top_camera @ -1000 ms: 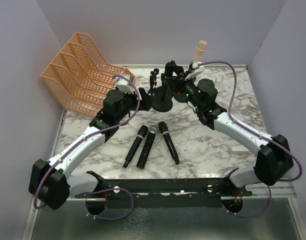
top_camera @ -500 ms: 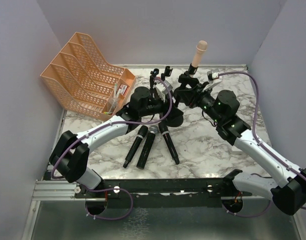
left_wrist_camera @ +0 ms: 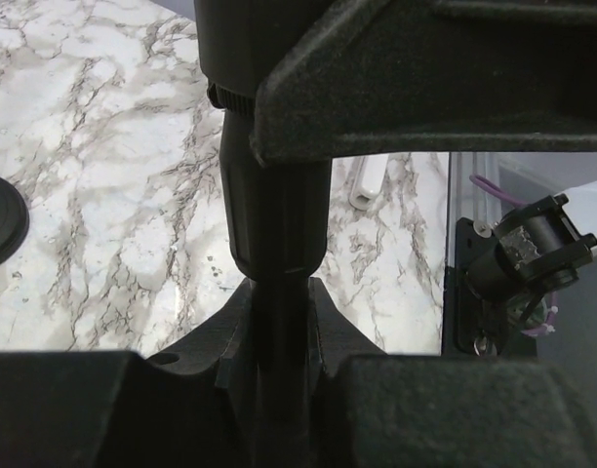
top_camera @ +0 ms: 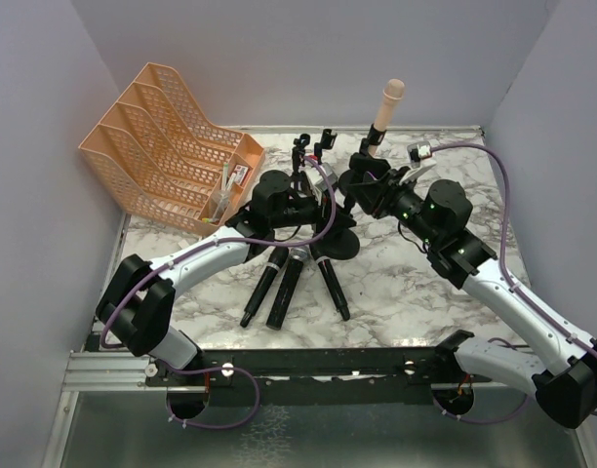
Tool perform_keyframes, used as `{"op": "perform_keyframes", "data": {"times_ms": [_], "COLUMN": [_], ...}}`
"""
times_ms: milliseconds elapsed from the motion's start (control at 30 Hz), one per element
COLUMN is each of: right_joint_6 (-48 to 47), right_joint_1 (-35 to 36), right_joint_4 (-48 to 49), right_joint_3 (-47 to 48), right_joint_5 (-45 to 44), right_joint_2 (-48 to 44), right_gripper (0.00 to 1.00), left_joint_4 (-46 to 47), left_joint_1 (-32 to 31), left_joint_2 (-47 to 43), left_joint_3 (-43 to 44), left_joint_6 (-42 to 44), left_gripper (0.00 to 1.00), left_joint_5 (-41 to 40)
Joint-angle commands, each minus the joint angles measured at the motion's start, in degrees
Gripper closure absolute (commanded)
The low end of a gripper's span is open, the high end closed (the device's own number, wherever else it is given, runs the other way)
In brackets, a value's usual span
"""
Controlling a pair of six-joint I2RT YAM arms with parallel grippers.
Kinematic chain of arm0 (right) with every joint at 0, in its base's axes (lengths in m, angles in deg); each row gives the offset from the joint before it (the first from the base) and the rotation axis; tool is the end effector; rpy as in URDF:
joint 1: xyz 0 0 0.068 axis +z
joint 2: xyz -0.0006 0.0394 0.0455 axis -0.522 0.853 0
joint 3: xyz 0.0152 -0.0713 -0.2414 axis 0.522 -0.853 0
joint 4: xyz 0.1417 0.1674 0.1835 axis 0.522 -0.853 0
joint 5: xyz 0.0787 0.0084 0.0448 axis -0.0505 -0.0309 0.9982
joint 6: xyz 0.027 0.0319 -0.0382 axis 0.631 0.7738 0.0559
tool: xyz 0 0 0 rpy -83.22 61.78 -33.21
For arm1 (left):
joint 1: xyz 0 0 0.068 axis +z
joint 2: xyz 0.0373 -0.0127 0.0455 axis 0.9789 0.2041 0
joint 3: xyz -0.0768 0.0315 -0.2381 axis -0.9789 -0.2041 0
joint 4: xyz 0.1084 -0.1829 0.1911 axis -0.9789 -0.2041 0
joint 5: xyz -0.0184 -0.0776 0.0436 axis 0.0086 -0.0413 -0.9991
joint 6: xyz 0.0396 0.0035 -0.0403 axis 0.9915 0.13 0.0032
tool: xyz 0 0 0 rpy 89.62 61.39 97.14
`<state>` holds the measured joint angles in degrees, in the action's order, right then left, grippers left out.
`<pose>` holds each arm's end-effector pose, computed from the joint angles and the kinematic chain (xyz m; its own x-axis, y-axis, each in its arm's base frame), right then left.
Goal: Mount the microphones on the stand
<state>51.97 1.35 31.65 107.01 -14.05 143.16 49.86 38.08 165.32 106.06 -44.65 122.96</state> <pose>0.2371 0.1573 0.3444 -0.2757 0.3237 -0.9051 -0.5519 0.7176 0.4248 0.2724 -0.2610 0.2676 -0.3195 0.0241 -0.9473 0.9232 0.2331 -0.3054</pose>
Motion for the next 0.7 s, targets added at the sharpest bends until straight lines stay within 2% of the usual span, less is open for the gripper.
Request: {"op": "perform_keyframes", "data": {"times_ms": [0,133,200,233,433,667], "right_joint_6": [1.17,2.02,2.76,3.10,4.97,6.66], "right_joint_1": [-0.03,-0.03,-0.03,-0.03,-0.03,-0.03], "right_joint_4": [0.85,0.68,1.37,1.49,0.77,-0.21], "right_joint_3": [0.24,-1.47,-2.58,-2.83,-1.67,0.93], "right_joint_5": [0.17,-2.31,-3.28,-3.39,-1.92,1.98], "right_joint_2": [-1.51,-0.88,-0.97,-0.83,1.43,3.12], "right_gripper": [0.91,0.58,0.48,0.46,0.47,0.72], "left_joint_4": [2.16,2.56,2.79,2.96,4.05,4.25], "left_joint_1": [-0.22,-0.78,-0.96,-1.01,-1.45,-1.44], "left_joint_2": [-0.42,-0.28,-0.37,-0.45,-0.71,-1.88], "left_joint_3": [0.36,1.57,1.98,2.09,2.50,2.01], "left_joint_6": [-0.80,-3.54,-5.06,-5.76,-7.79,-8.34], "left_gripper": [1.00,1.00,1.00,1.00,1.00,1.00], "left_joint_5": [1.34,-3.63,-5.71,-6.34,-6.33,-5.44]}}
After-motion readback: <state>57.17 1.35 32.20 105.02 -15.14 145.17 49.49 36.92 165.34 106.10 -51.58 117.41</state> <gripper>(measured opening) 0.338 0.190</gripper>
